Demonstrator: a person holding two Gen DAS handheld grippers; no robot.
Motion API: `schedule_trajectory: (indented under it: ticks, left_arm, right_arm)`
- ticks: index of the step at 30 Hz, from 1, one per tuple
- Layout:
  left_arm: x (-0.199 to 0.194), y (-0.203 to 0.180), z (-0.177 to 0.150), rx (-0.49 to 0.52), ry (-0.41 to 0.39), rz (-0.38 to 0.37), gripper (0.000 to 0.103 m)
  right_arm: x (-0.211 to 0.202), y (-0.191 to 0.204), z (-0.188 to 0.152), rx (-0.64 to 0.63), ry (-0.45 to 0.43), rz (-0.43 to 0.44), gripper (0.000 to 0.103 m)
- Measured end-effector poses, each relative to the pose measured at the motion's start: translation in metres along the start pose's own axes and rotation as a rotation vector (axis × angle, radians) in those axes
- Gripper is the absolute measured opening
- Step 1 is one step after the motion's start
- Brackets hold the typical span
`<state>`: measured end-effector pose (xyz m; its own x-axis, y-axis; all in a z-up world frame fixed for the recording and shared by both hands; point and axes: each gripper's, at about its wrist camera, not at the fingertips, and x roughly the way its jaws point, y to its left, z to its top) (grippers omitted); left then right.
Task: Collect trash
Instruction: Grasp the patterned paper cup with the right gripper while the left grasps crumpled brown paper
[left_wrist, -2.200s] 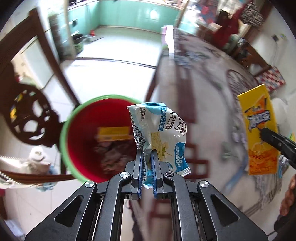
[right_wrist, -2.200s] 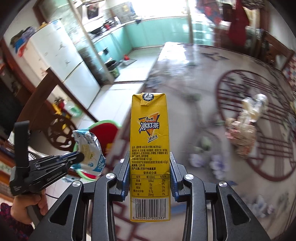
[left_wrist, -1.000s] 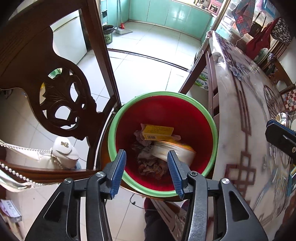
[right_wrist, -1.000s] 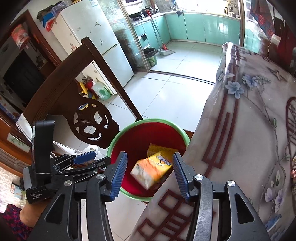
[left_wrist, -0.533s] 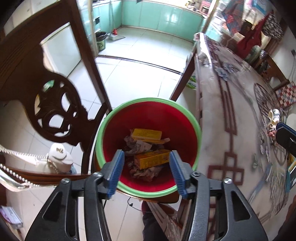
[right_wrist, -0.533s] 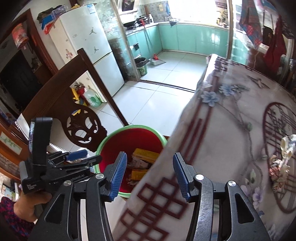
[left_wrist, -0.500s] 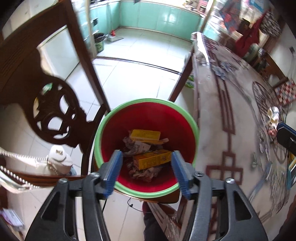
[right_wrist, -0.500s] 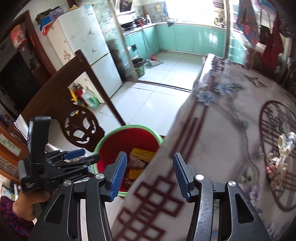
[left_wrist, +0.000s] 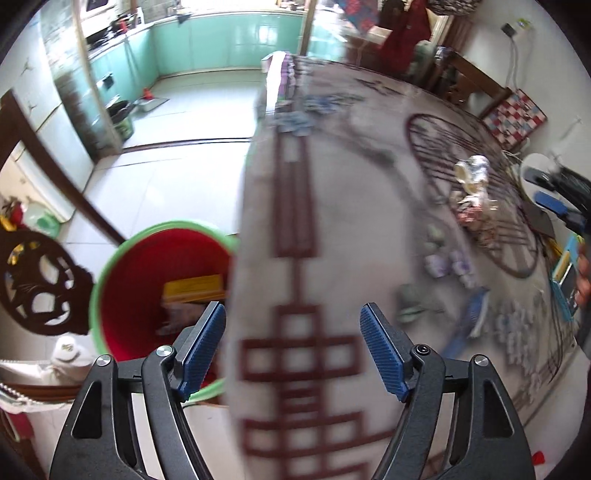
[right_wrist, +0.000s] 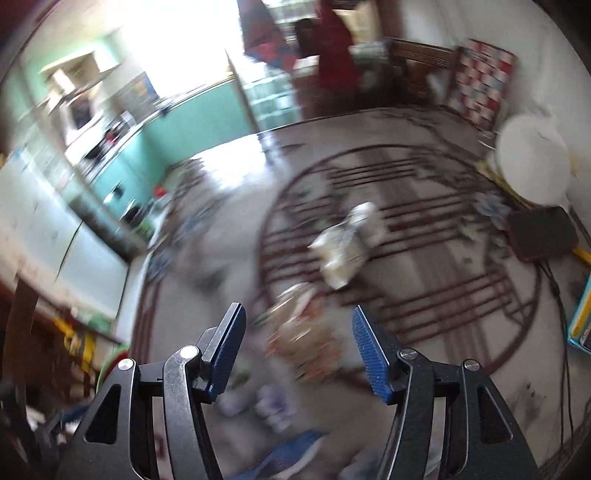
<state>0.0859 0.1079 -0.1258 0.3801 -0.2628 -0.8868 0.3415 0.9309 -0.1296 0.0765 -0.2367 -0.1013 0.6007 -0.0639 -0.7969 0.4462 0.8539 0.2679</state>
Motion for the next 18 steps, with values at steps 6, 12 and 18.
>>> schedule_trajectory:
  ticks: [6,12,18]
  left_arm:
    - [0.011,-0.074,0.019,0.016,-0.003,-0.049,0.076]
    - [0.024,-0.138,0.039,0.046,-0.009,-0.057,0.076]
    - [0.045,-0.176,0.053,0.052,0.018,-0.052,0.077]
  right_arm:
    - [0.058,-0.049,0.044,0.149,0.092,0.071,0.06]
    - [0.12,-0.062,0.053,0.196,0.211,0.151,0.06]
    - [0.135,-0.075,0.051,0.163,0.247,0.259,0.022]
